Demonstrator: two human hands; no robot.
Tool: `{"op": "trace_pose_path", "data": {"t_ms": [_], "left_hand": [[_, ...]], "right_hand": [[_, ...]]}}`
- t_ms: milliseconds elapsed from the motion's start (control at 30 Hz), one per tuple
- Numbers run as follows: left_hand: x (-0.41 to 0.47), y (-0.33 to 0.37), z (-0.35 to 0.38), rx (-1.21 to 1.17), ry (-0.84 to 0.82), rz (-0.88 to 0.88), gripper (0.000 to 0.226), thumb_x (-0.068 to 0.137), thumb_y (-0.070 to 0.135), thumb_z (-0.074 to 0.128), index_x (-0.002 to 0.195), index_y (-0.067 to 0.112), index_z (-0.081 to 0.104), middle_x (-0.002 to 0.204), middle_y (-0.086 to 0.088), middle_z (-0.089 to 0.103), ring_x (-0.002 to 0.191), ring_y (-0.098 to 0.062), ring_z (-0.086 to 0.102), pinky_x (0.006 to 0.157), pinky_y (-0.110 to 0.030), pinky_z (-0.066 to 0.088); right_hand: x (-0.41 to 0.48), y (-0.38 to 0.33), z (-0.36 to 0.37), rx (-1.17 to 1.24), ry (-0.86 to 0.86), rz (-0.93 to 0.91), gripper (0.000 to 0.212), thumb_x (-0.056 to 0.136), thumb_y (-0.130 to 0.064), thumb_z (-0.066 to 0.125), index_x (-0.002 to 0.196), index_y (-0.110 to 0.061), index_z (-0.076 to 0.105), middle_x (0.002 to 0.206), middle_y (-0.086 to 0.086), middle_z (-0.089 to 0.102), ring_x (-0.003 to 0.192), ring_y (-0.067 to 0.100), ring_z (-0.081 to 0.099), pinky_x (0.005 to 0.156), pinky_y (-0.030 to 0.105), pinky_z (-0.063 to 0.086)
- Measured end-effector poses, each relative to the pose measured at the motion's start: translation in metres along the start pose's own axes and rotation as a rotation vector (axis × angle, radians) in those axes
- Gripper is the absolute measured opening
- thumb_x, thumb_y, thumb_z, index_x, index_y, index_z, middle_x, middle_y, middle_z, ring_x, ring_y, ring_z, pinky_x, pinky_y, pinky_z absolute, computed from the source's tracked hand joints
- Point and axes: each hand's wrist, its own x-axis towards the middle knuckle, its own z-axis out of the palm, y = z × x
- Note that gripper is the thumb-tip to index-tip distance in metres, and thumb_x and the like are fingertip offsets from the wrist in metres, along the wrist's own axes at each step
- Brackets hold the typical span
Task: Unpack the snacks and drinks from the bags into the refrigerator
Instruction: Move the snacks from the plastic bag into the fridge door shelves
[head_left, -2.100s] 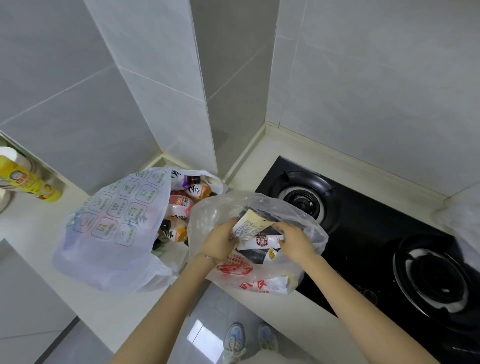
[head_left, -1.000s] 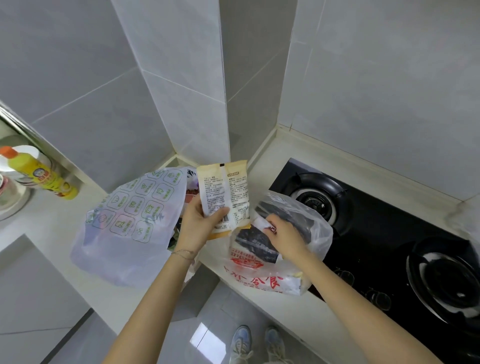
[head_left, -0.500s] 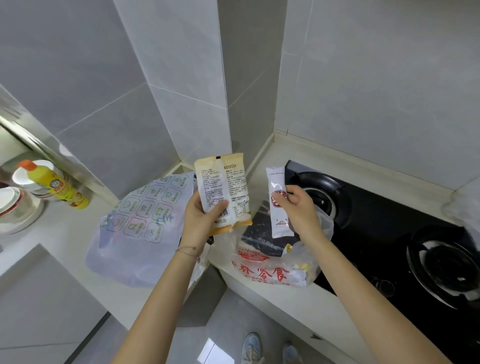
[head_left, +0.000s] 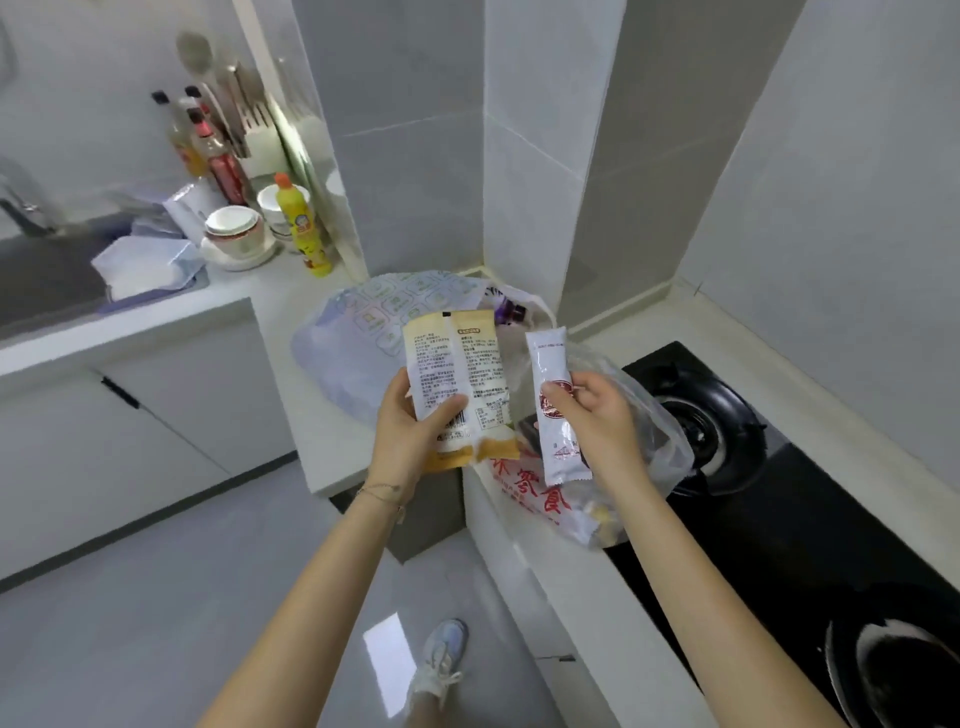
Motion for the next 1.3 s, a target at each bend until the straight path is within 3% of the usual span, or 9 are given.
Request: {"op": "trace_pose_path", "data": {"t_ms": [100,367,767,1100,1300], "left_hand": [[-0.039,0.004,-0.021,0.011,0.111,0.006,0.035,0.084,0.006,0.072,0.114,0.019,0.058,0.108,0.005,0.070,0.096,-0.012,0.070,0.076,-0.025,0.058],[-0.140,0.015,-0.102,0.036,0.402,0.022,0.038,0.083,0.010,0.073,0.118,0.015,0.058,0.114,-0.002,0.069,0.099,-0.019,0.070,0.082,-0.044,0.059],[-0.343,0.015,-0.202,-0.017,0.838,0.087,0.037,0.084,0.006,0.072,0.115,0.019,0.059,0.109,0.003,0.071,0.098,-0.013,0.069,0.077,-0.031,0.059],[-0.551,-0.002,-0.245,-0.005,1.051,0.076,0.034,0.084,0.005,0.072,0.113,0.018,0.061,0.107,0.001,0.072,0.096,-0.015,0.070,0.077,-0.030,0.058],[-0.677,-0.007,-0.261,0.006,1.194,0.096,0.031,0.083,0.005,0.072,0.106,0.023,0.061,0.102,0.005,0.073,0.094,-0.012,0.070,0.074,-0.025,0.057]], "right_hand": [[-0.021,-0.007,0.019,-0.027,-0.135,-0.025,0.013,0.087,-0.019,0.069,0.096,-0.016,0.061,0.077,-0.004,0.074,0.067,0.010,0.069,0.063,0.029,0.054],[-0.089,-0.023,0.093,-0.025,-0.487,-0.119,0.011,0.086,-0.013,0.070,0.091,-0.017,0.061,0.077,-0.004,0.074,0.068,0.010,0.070,0.059,0.022,0.053],[-0.260,-0.015,0.207,-0.062,-1.002,-0.108,0.016,0.087,-0.020,0.069,0.099,-0.012,0.061,0.089,-0.001,0.075,0.080,0.019,0.073,0.062,0.029,0.058],[-0.462,0.009,0.240,-0.053,-1.257,-0.117,0.016,0.086,-0.014,0.070,0.099,-0.005,0.064,0.086,0.007,0.075,0.078,0.022,0.072,0.067,0.034,0.059],[-0.583,0.018,0.241,-0.021,-1.374,-0.111,0.016,0.086,-0.011,0.070,0.098,-0.004,0.064,0.084,0.007,0.075,0.074,0.018,0.071,0.064,0.028,0.057]]}}
